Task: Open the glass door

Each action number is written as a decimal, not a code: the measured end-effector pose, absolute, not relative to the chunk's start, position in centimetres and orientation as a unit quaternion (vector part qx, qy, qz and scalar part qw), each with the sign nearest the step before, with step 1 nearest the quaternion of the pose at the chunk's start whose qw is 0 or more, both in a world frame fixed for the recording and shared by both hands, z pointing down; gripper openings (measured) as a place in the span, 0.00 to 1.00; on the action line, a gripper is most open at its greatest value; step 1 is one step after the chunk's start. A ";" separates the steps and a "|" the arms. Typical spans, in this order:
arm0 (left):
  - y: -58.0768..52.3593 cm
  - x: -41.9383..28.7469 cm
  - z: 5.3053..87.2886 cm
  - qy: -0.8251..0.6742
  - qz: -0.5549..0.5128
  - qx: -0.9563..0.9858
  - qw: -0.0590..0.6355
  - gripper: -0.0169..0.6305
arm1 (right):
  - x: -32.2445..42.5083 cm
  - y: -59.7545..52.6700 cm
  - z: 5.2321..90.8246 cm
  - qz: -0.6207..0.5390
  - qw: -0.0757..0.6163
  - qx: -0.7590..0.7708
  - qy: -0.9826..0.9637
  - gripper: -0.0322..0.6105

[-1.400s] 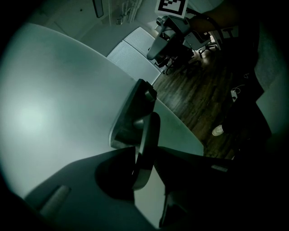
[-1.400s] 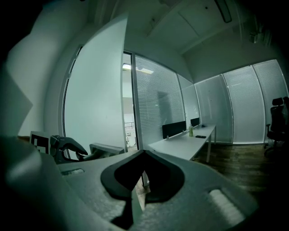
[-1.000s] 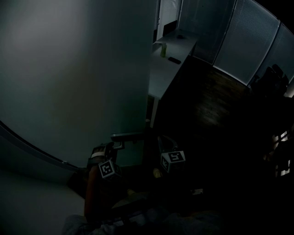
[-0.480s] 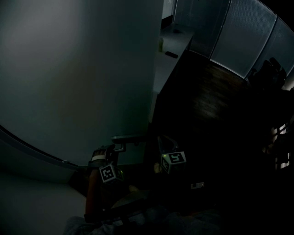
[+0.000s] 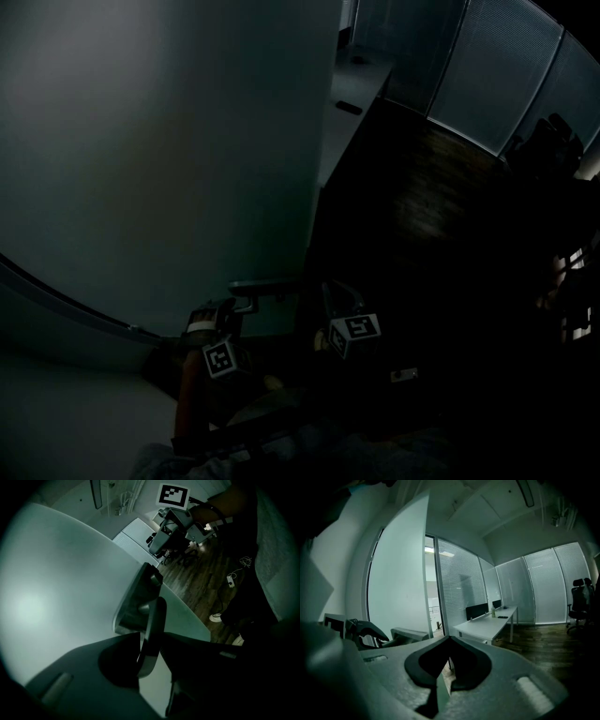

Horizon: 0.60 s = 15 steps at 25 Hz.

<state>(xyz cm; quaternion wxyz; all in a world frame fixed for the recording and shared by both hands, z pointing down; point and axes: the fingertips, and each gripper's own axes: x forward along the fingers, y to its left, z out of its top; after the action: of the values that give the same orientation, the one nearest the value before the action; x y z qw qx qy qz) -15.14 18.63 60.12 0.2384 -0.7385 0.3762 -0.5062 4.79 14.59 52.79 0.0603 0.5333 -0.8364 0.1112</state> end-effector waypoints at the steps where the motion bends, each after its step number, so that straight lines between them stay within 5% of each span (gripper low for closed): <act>1: 18.6 -15.2 60.1 0.375 -0.506 -0.739 0.238 0.23 | 4.9 14.5 52.9 0.111 0.061 0.534 -0.836 0.05; 15: 18.7 -15.3 59.5 0.377 -0.503 -0.740 0.239 0.24 | 6.1 13.9 53.6 0.119 0.055 0.537 -0.834 0.05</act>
<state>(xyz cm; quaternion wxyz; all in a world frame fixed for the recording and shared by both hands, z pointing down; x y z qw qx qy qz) -15.33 18.67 59.47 0.2389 -0.7399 0.3770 -0.5034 6.10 13.85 53.60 0.0554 0.5366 -0.8336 0.1186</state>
